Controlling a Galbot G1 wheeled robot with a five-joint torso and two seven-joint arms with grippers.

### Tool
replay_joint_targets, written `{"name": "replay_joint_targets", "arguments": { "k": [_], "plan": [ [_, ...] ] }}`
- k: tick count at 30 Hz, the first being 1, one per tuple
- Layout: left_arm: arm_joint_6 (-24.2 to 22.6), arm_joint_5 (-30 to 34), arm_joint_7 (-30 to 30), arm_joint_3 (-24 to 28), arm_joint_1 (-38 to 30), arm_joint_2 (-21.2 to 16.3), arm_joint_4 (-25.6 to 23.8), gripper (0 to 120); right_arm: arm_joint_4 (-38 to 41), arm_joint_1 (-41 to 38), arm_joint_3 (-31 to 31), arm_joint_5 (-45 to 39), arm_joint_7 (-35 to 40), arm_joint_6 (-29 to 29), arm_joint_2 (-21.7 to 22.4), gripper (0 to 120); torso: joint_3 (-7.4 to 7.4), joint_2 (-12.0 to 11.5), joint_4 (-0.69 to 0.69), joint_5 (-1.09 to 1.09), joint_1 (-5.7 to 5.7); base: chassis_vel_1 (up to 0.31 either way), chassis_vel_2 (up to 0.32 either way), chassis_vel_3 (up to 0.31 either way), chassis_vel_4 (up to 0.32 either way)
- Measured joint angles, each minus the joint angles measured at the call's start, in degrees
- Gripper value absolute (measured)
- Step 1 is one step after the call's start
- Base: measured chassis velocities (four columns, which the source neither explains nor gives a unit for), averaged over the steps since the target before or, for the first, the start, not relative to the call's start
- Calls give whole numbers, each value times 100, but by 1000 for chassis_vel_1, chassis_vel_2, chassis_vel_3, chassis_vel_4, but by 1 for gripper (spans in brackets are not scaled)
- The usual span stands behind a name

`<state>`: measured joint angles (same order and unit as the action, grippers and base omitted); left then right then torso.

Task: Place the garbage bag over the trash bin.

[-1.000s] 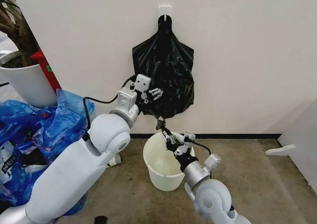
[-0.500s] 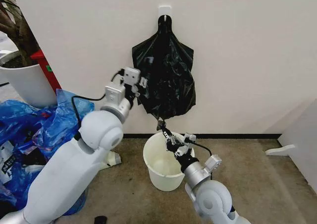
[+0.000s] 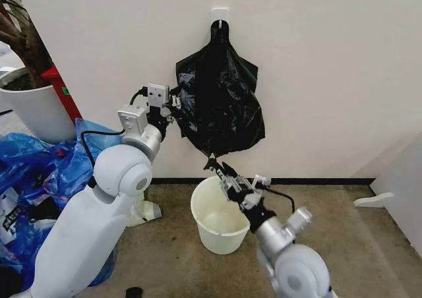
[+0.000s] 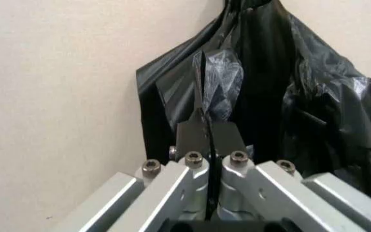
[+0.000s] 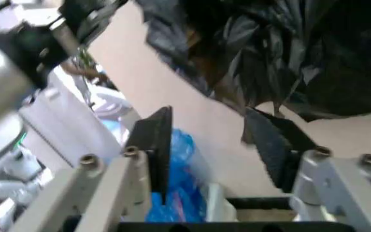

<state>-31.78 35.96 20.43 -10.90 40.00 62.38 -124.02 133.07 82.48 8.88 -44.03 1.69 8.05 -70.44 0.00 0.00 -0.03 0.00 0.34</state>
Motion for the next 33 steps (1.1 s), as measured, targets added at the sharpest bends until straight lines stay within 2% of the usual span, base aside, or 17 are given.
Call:
{"name": "replay_joint_targets", "arguments": {
  "k": [1,3,8,11,15,19,21,25,33],
  "plan": [
    [0,0,0,0,0,0,0,0,0,0,0,0,0,0,0,46,0,0,0,0,0,0,0,0,0],
    [13,37,-7,5,-3,-24,0,0,333,6,97,109,111,54,108,56,0,0,-1,0,0,0,0,0,0],
    [17,68,-14,24,-2,-53,-1,0,732,-720,521,-562,571,463,464,73,0,0,1,1,0,0,0,0,0],
    [17,90,-36,29,1,-75,-3,0,559,-1639,745,-849,724,609,908,86,0,0,2,0,0,0,0,0,0],
    [16,147,-65,45,10,-63,-4,0,142,-2370,488,-843,806,685,1183,98,1,0,1,1,0,0,0,0,0],
    [17,143,-94,62,20,-42,42,0,-441,-3357,-257,-380,1055,770,1249,100,1,0,2,1,0,0,0,0,0],
    [17,132,-94,63,20,-33,54,0,-533,-3531,-392,-264,1122,789,1235,100,1,0,2,0,1,0,0,0,0],
    [14,75,-94,64,43,31,101,0,-1006,-4439,-1035,495,1425,997,917,100,2,0,3,0,1,0,0,0,0],
    [12,45,-116,3,164,12,73,0,-1368,-4897,-1377,887,1622,1317,705,100,1,0,0,0,1,0,0,0,0]
  ]
}}
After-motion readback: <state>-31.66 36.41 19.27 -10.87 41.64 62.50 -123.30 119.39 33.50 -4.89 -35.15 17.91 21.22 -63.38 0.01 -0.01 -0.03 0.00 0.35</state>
